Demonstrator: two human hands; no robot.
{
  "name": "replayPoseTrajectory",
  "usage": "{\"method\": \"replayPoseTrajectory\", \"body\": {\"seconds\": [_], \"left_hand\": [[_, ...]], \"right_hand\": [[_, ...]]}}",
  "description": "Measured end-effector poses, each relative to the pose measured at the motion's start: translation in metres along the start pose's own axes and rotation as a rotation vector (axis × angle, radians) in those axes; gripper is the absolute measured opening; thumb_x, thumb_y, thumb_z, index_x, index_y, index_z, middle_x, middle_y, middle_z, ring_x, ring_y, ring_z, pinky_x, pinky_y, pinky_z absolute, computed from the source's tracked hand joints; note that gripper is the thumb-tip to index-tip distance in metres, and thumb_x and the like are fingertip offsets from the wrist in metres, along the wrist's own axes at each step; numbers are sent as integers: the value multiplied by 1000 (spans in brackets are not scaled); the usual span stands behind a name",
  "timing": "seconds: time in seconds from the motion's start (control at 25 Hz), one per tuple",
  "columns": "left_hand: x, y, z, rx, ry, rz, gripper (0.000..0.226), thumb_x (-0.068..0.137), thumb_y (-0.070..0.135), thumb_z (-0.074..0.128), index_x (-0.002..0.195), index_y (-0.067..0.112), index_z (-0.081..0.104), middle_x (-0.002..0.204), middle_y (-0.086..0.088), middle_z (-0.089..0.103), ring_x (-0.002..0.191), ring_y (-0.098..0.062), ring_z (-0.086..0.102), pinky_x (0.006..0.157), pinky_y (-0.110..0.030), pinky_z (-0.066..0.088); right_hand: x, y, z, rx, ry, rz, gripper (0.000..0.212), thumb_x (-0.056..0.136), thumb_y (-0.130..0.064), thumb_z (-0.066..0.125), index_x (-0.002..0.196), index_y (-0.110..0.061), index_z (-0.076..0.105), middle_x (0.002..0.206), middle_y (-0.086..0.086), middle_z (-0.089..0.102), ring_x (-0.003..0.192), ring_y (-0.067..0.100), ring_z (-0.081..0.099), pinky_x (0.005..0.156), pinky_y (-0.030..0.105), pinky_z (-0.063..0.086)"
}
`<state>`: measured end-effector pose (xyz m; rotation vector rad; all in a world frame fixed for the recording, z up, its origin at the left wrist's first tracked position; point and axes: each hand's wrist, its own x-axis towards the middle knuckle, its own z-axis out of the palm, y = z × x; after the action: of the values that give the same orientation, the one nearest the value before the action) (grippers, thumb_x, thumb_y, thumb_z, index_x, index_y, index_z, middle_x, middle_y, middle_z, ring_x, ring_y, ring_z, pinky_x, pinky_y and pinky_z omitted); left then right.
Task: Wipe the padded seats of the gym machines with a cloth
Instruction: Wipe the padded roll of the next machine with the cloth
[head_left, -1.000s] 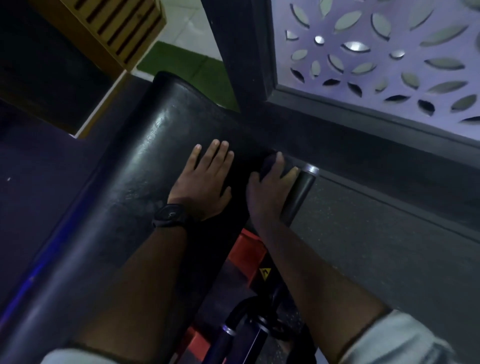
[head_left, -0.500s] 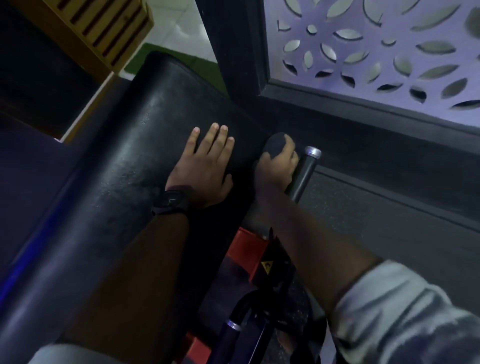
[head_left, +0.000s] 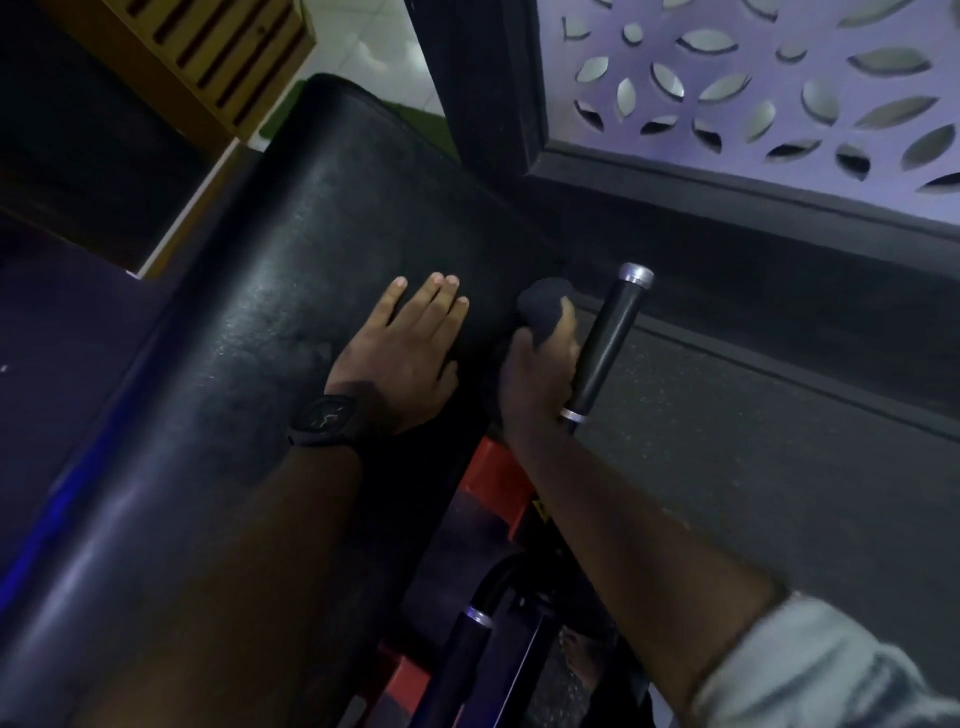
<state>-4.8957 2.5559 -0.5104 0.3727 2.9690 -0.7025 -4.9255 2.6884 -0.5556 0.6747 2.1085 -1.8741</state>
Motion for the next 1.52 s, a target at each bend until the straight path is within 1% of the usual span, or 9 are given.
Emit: {"method": "replayPoseTrajectory", "body": {"seconds": [0.2, 0.32, 0.48, 0.6, 0.8, 0.96, 1.04, 1.24, 1.52], "left_hand": [[-21, 3, 2, 27, -17, 23, 73, 92, 42, 29, 152, 2, 40, 161, -20, 34, 151, -30, 30, 124, -51, 15], [-34, 6, 5, 34, -17, 25, 71, 94, 42, 29, 152, 2, 39, 161, -19, 33, 151, -30, 28, 125, -51, 14], [-59, 10, 7, 15, -16, 14, 71, 94, 41, 28, 153, 2, 37, 162, -19, 31, 152, -30, 27, 125, -49, 14], [-81, 10, 10, 27, -8, 13, 70, 96, 40, 29, 154, 2, 35, 163, -19, 30, 152, -30, 25, 125, -49, 14], [-103, 16, 14, 7, 13, 3, 68, 96, 39, 32, 153, 2, 37, 163, -19, 30, 152, -30, 26, 125, -49, 14], [-106, 19, 14, 24, 27, -12, 70, 95, 40, 34, 153, 1, 36, 162, -20, 30, 152, -31, 25, 126, -49, 13], [-105, 22, 15, 34, 19, -21, 72, 93, 41, 35, 153, 1, 36, 163, -20, 29, 152, -31, 24, 126, -50, 13], [-106, 22, 15, 52, 13, -27, 74, 92, 42, 34, 154, 2, 34, 163, -20, 28, 153, -30, 22, 126, -50, 11], [-106, 22, 16, 44, 20, -31, 74, 93, 42, 32, 155, 1, 33, 164, -19, 27, 154, -29, 21, 126, -50, 12]], "right_hand": [[-5, 3, 5, -37, 41, 104, 62, 95, -23, 54, 153, -28, 33, 148, 12, 43, 130, 32, 49, 108, 42, 41], [-68, 34, -3, -1, -70, 25, 62, 94, -10, 58, 152, -13, 37, 147, 14, 45, 132, 29, 46, 106, 27, 31], [-58, 38, 8, 144, 80, 161, 55, 89, -4, 56, 143, -10, 48, 137, 14, 54, 126, 29, 53, 103, 20, 38], [-103, 57, 0, 149, -3, 12, 56, 89, 3, 55, 145, -5, 46, 140, 11, 52, 123, 14, 49, 93, -3, 28], [-68, 54, 6, 162, 17, 193, 54, 89, -14, 51, 142, -21, 48, 129, 13, 61, 114, 28, 59, 97, 32, 46], [-98, 80, 0, 173, -86, -47, 51, 81, -24, 49, 132, -25, 56, 124, 6, 66, 115, 24, 61, 103, 46, 48], [-57, 56, 3, 160, 7, 47, 52, 84, -28, 49, 135, -36, 52, 128, 4, 63, 116, 26, 60, 102, 46, 47], [-82, 59, 0, 173, -77, 41, 62, 90, -25, 54, 150, -32, 39, 141, 8, 51, 122, 26, 55, 105, 42, 45], [-2, 0, 10, -33, 78, 127, 50, 102, -32, 44, 151, -33, 36, 146, 7, 47, 126, 31, 53, 99, 34, 39]]}}
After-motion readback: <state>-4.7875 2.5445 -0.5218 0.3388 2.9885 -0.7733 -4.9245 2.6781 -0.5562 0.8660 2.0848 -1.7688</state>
